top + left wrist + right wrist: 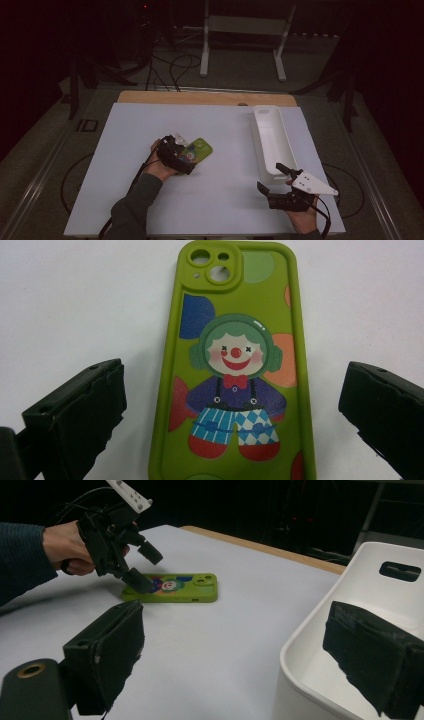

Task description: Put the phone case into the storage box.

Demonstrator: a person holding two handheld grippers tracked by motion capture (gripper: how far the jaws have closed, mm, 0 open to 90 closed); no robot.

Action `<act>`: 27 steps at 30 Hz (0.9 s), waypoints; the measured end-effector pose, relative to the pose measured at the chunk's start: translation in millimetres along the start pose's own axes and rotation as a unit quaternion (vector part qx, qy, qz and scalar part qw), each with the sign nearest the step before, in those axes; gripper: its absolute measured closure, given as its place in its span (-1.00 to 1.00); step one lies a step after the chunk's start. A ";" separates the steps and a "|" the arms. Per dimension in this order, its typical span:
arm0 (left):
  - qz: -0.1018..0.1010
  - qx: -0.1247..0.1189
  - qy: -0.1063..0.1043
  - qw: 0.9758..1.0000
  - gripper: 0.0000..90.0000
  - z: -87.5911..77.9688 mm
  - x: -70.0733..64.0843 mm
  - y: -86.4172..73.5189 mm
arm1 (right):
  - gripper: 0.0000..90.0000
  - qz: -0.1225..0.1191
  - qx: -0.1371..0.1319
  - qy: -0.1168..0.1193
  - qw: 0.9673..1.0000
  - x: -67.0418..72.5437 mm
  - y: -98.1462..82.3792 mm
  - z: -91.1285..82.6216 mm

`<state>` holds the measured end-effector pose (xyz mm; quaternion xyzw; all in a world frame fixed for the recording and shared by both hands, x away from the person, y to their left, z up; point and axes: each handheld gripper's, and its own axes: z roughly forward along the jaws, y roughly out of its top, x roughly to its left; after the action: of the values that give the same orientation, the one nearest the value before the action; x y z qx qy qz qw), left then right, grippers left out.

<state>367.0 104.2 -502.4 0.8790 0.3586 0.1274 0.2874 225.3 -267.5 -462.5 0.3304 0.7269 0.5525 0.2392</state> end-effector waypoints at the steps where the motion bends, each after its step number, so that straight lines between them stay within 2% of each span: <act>1: 0.000 0.000 0.000 1.000 -1.00 0.0 0.0 0.0 | -0.79 -0.002 0.000 0.000 1.000 -0.3 -0.1 0.0; 11: 0.000 0.009 -0.007 1.000 -1.00 6.0 -0.3 -0.8 | -0.79 -0.001 0.000 -0.001 1.000 -0.3 -0.1 0.1; 27: -0.020 0.037 -0.018 0.999 -1.00 16.6 3.2 -3.8 | -0.79 -0.001 0.001 -0.002 1.000 -0.3 -0.2 0.2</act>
<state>374.3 101.8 -517.9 0.8840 0.3750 0.0928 0.2632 225.6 -267.6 -462.8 0.3307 0.7272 0.5512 0.2410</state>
